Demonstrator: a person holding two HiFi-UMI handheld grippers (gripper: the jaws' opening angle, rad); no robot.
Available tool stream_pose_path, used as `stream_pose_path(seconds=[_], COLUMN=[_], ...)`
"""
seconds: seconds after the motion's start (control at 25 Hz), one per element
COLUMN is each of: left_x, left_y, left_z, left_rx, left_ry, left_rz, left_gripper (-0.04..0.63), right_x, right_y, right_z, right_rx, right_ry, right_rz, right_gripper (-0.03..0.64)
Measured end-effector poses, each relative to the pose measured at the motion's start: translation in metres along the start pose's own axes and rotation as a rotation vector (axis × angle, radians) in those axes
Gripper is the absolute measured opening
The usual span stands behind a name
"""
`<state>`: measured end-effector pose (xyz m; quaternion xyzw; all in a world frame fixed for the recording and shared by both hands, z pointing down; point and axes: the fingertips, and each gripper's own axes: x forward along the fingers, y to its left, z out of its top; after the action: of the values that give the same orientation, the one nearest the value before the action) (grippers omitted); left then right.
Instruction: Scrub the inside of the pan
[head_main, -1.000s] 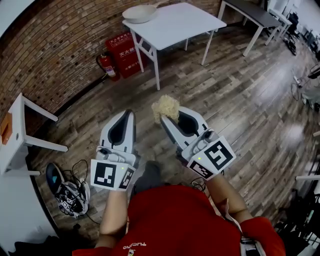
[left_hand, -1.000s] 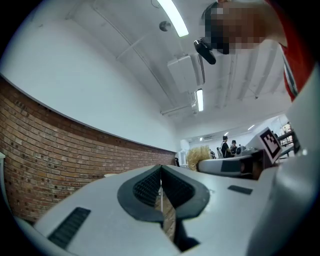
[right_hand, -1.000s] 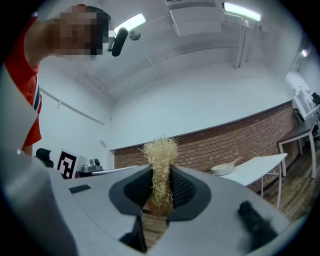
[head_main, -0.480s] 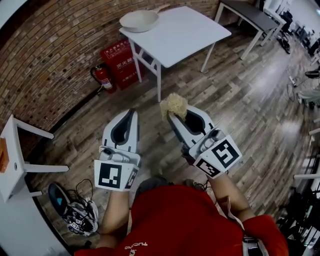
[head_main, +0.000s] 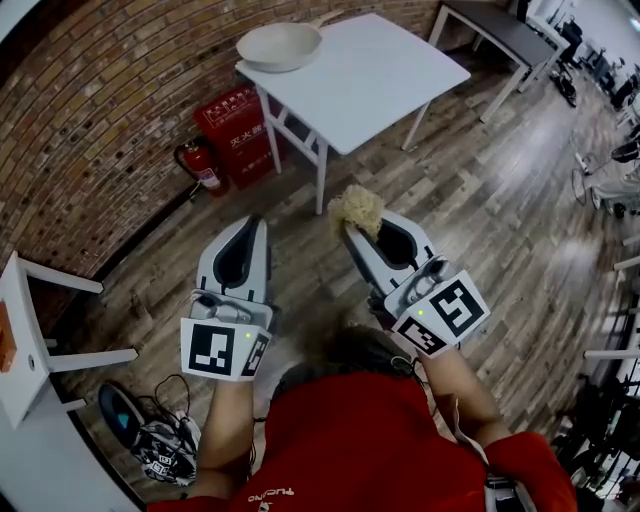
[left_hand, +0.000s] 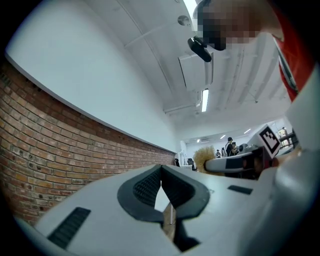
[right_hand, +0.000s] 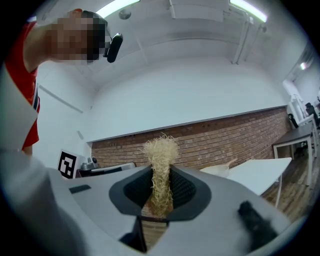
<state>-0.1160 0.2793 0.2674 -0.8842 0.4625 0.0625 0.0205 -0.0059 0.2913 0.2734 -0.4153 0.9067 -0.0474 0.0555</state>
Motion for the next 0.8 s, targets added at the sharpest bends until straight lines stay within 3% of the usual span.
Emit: stream_pose_path(seconds=[0.36,0.8], left_x=[0.065,0.197], left_y=[0.042,0.093], left_z=[-0.012,-0.026], left_rx=[0.018,0.047], left_ry=[0.015,0.013], left_rz=[0.024,0.104], left_gripper=[0.014,0.014], right_x=[0.059,0.150], right_y=[-0.068,-0.181], right_z=[0.002,0.016], right_rx=[0.006,-0.016], right_ry=[-0.022,-0.018], right_rz=[0.004,0.099], right_gripper=[0.087,0.087])
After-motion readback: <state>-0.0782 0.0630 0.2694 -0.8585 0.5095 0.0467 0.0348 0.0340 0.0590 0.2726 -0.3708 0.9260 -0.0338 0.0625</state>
